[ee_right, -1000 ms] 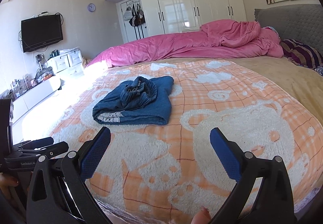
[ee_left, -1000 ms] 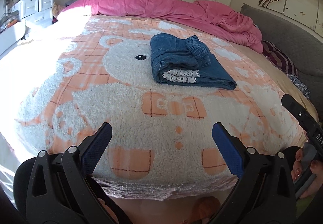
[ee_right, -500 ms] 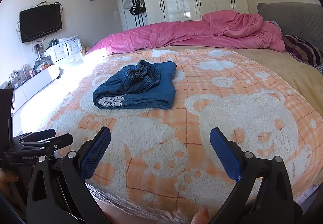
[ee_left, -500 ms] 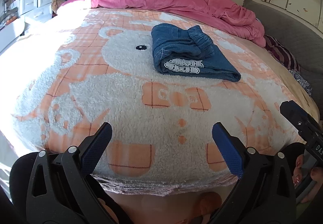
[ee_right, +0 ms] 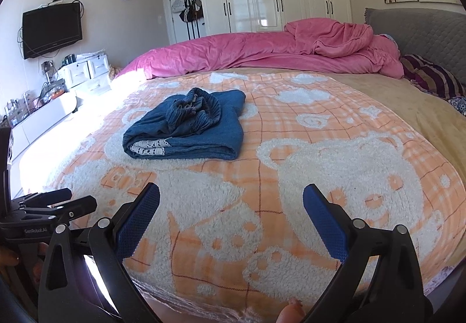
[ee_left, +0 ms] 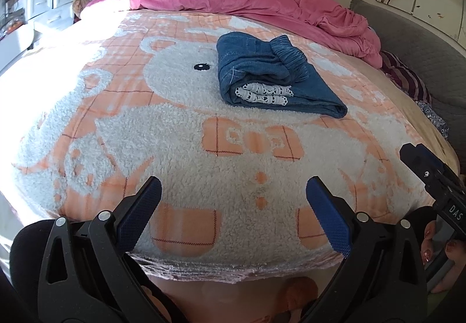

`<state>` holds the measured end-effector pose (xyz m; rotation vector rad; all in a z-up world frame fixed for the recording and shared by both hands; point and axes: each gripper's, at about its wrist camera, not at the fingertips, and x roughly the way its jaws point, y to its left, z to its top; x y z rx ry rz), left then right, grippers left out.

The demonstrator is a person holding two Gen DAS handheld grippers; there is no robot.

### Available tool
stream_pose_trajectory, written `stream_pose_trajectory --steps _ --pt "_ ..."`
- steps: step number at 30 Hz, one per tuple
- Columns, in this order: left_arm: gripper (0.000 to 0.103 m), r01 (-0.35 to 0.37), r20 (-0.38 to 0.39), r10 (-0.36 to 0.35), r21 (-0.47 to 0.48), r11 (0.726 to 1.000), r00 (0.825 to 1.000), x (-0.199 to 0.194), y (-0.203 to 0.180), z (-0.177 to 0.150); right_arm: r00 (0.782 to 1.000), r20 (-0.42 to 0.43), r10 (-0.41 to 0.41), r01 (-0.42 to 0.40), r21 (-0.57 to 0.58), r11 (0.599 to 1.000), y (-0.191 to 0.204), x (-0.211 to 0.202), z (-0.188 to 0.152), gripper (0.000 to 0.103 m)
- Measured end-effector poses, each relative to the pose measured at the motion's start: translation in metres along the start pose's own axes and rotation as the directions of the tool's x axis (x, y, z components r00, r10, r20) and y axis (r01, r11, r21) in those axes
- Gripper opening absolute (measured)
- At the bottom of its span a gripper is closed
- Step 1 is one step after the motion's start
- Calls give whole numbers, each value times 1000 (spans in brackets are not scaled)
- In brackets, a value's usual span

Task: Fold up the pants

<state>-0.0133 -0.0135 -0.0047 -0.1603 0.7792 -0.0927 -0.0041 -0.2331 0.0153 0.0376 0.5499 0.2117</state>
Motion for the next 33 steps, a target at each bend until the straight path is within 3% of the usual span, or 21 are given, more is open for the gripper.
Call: stream_pose_trajectory --steps 22,33 --pt "93 -8 -58 7 -21 1000 998 18 6 -1 990 -127 -57 50 -54 997 6 34 -6 98" --pt "93 -12 -47 11 -16 1000 999 18 6 -1 990 -126 -57 54 -29 998 1 36 -7 98"
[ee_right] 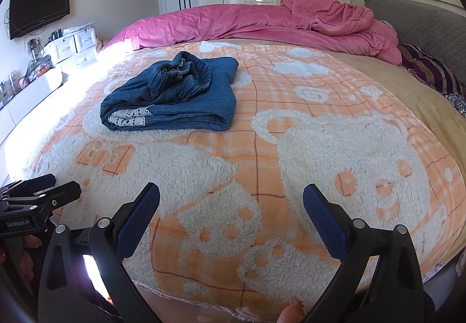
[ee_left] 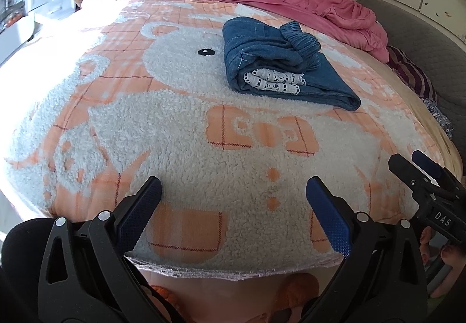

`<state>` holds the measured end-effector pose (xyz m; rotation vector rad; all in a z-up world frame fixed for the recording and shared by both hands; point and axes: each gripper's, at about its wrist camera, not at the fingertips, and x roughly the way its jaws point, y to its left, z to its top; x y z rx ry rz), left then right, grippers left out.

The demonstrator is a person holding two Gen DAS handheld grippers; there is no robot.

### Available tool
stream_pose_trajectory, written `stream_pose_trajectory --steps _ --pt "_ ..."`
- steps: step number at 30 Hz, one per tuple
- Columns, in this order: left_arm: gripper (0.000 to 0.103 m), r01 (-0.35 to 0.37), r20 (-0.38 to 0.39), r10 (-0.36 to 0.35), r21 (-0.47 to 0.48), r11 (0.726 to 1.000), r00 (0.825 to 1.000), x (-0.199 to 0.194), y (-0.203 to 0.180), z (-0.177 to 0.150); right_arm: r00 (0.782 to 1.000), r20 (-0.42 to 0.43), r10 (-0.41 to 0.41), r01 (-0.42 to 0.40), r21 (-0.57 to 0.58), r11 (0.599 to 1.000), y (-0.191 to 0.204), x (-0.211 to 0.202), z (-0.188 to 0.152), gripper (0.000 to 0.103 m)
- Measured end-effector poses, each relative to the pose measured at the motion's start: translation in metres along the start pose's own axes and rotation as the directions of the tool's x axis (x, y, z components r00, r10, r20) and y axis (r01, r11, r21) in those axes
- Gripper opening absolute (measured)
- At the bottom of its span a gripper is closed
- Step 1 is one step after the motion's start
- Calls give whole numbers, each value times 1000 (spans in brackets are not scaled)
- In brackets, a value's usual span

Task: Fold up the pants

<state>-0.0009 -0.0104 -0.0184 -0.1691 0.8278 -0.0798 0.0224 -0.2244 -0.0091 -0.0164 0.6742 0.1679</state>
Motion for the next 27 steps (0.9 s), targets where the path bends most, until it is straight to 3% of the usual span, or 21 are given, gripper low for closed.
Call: stream_pose_trajectory --steps 27 --pt "93 -22 16 22 2 1000 1000 -4 1 2 1000 12 13 -13 -6 1000 1 -2 0 98"
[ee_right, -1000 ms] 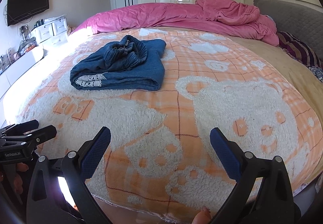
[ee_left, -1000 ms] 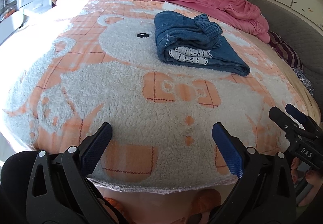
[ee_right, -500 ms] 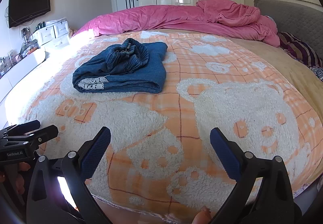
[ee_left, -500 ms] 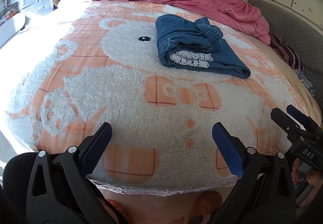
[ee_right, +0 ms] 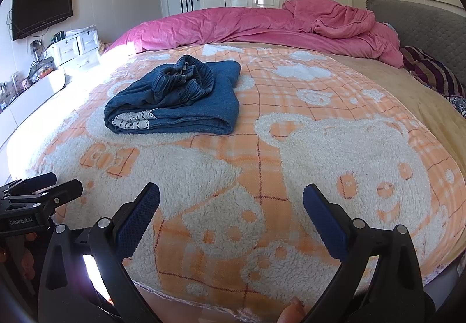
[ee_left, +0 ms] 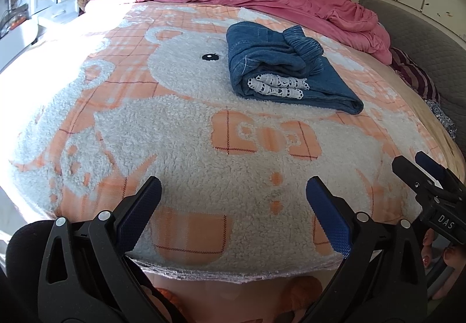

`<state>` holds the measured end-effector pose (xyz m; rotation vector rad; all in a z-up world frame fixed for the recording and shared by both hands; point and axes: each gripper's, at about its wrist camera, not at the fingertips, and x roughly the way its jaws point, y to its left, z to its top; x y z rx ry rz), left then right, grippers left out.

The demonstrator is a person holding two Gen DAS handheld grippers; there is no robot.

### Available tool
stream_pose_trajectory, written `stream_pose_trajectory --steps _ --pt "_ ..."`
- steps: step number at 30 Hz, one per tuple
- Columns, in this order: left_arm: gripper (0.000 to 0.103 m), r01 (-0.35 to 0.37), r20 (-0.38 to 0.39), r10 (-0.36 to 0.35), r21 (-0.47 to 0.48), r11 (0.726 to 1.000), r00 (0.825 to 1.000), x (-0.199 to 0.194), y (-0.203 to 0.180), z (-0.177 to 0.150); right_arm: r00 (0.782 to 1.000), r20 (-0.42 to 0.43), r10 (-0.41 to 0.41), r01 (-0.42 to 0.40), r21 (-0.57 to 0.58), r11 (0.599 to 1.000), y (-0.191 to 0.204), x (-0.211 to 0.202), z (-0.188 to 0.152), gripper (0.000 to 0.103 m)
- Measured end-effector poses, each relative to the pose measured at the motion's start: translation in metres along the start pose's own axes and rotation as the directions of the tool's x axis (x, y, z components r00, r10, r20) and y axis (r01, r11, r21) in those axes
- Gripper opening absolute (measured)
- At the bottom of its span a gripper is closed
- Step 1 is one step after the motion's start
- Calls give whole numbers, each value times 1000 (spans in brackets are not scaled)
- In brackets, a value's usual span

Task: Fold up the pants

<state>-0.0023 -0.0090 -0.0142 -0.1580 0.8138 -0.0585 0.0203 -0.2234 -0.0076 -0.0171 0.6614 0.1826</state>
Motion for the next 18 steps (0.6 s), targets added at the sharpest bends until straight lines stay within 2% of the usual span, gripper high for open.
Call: stream_pose_trajectory --steps 18 --pt "93 -11 0 11 5 1000 1000 -1 0 0 1000 2 -9 9 -3 1000 1 -1 0 98"
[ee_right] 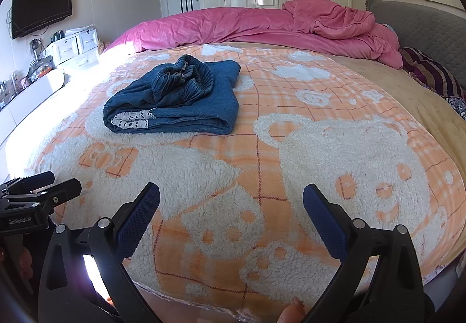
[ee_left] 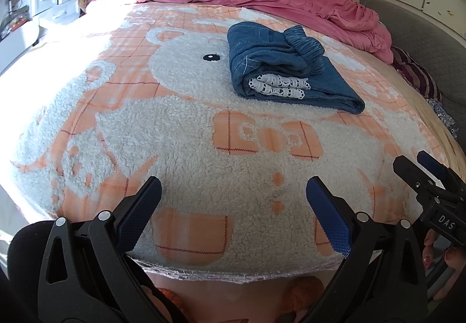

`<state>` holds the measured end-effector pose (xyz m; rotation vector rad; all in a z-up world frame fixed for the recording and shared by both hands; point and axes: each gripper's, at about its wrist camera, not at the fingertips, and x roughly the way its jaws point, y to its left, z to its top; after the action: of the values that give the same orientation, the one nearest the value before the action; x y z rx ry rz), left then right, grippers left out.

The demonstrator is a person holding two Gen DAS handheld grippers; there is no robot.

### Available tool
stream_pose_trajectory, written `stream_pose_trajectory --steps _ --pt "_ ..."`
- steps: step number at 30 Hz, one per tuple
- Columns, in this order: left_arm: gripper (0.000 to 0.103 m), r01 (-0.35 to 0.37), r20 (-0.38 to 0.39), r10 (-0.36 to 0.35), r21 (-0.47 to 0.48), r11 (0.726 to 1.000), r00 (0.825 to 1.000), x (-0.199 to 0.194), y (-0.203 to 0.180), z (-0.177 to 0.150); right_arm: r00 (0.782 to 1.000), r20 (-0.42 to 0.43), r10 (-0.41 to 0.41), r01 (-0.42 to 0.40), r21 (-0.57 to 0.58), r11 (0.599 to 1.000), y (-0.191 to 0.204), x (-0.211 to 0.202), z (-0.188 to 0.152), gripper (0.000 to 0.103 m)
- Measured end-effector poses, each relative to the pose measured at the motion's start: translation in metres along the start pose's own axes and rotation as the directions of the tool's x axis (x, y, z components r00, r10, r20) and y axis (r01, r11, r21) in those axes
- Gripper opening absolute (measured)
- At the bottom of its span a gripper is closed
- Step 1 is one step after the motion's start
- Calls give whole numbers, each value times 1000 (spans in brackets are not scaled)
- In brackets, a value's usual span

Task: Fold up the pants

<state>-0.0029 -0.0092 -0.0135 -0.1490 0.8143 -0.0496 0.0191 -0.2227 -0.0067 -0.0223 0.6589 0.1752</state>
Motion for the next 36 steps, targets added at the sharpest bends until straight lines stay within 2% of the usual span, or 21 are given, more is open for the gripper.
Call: stream_pose_trajectory --steps 36 --pt "93 -9 -6 9 4 1000 1000 3 0 -1 1000 -1 -8 8 3 1000 0 1 -1 98"
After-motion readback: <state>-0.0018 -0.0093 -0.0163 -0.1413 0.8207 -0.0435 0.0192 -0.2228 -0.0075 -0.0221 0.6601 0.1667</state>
